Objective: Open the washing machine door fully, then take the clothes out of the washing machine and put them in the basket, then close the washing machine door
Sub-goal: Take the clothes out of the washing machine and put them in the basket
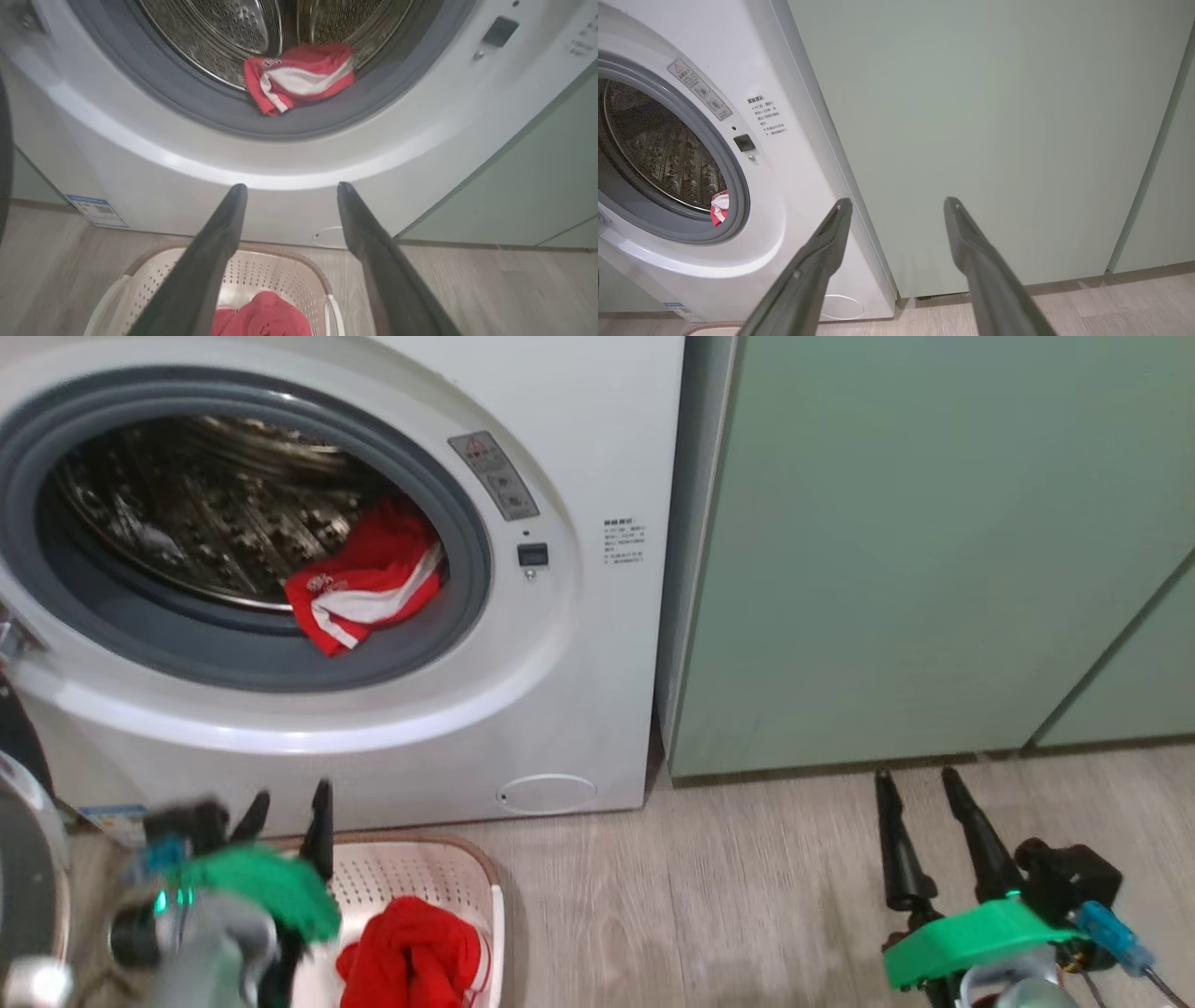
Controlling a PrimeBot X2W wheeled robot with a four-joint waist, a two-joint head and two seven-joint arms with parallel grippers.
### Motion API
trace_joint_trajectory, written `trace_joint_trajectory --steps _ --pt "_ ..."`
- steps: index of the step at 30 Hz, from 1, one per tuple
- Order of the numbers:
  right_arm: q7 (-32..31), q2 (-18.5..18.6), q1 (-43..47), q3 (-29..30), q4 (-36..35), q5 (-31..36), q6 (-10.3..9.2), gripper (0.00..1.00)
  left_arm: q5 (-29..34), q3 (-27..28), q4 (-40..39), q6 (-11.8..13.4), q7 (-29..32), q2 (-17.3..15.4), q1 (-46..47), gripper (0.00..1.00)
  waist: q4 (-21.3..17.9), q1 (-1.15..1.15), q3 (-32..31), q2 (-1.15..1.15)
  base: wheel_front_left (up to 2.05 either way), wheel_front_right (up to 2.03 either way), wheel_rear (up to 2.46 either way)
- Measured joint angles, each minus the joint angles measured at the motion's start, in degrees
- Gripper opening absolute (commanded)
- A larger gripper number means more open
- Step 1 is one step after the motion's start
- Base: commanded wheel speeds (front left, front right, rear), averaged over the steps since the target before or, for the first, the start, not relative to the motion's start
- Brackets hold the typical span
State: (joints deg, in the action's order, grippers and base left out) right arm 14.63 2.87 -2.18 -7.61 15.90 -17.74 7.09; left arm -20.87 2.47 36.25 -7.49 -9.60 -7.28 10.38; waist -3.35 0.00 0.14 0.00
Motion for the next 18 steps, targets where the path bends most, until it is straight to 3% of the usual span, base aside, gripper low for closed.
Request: trace_joint_trajectory --steps 9,14,18 --pt "0.00 0.00 -3.46 -1.59 -0.53 -0.59 0.00 1.00 -6.70 -0.68 12.66 -0.05 19.42 -3.12 21.99 1.00 -1.88 0.00 6.95 0.00 0.00 0.00 0.00" --pt "0.00 0.01 -8.65 -2.98 -1.45 -1.24 0.00 1.00 -8.54 0.73 18.58 0.14 23.32 -7.01 33.55 1.00 -3.75 0.00 12.47 0.00 0.00 0.00 0.00" --pt "0.00 0.01 -10.59 -3.13 -1.90 -2.00 0.00 1.00 -8.54 1.29 23.21 2.04 24.20 -9.71 40.88 1.00 -5.69 0.00 16.69 0.00 0.00 0.00 0.00"
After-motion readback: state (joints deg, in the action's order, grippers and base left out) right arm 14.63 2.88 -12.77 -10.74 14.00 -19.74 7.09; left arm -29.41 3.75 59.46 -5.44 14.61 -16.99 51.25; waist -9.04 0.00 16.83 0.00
